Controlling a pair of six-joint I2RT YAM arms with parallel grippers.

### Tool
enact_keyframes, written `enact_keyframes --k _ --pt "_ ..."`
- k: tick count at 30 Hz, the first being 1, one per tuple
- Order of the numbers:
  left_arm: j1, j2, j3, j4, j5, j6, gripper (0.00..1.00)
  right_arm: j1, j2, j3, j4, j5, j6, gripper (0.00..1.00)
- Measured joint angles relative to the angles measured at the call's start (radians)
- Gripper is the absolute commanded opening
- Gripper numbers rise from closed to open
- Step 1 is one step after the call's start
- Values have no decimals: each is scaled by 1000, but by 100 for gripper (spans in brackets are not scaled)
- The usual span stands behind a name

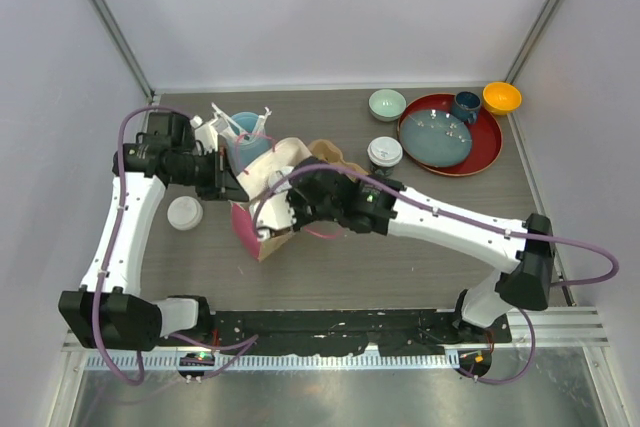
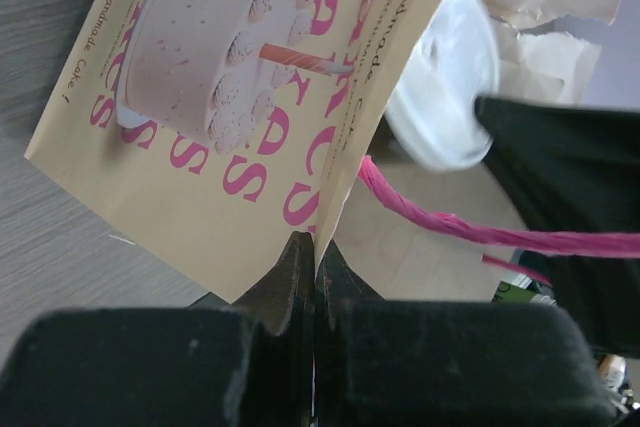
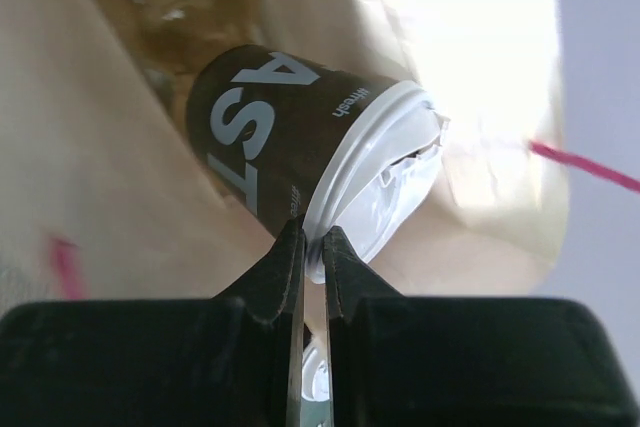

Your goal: Pack the takeout coffee

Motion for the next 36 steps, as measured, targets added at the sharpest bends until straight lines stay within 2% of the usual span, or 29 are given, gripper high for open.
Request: enact_keyframes --k 8,19,31,34,36 --pt "35 29 -29 30 22 -35 0 -99 152 203 -81 55 78 1" --pt "48 53 -48 45 54 -50 0 -98 235 228 -146 163 69 1" --pt "48 54 -62 49 65 -43 0 -98 424 383 -314 95 24 1" --pt "48 55 -74 52 60 -40 0 -97 442 388 -322 77 29 7" --pt "48 55 -77 53 60 -40 0 -97 443 388 -322 76 33 16"
